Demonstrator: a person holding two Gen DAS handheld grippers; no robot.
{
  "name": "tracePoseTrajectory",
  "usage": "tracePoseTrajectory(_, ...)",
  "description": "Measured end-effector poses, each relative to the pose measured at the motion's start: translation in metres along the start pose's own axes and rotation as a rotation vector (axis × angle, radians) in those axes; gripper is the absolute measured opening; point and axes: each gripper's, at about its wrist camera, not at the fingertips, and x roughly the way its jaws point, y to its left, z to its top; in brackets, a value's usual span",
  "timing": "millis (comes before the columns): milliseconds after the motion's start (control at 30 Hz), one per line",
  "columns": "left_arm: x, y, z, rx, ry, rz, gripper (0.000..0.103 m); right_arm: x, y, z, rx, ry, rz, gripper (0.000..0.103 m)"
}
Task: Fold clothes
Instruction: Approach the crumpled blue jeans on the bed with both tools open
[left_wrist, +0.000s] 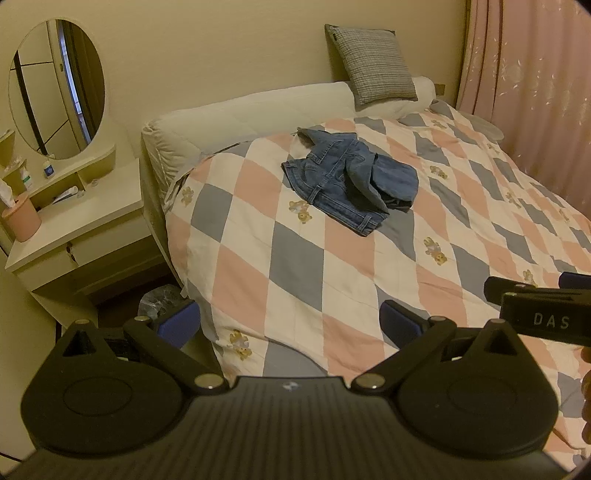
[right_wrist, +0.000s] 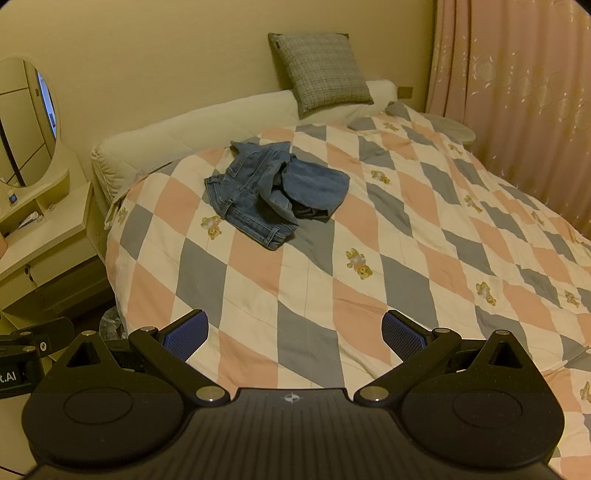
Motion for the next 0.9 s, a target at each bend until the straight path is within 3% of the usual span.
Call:
tracePoseTrajectory(467, 0.008, 0.016, -0.010, -0.008, 0.003, -0.018, 0.102, -0.002, 0.006, 0.000, -0.005, -0.004, -0.011, 0.103)
tracePoseTrajectory(900, 0.020, 0.020, -0.019, -0.004, 0.062, -0.111, 0.102, 0.005, 0.009, 0.005, 0.022, -0.001, -0.024, 0.103)
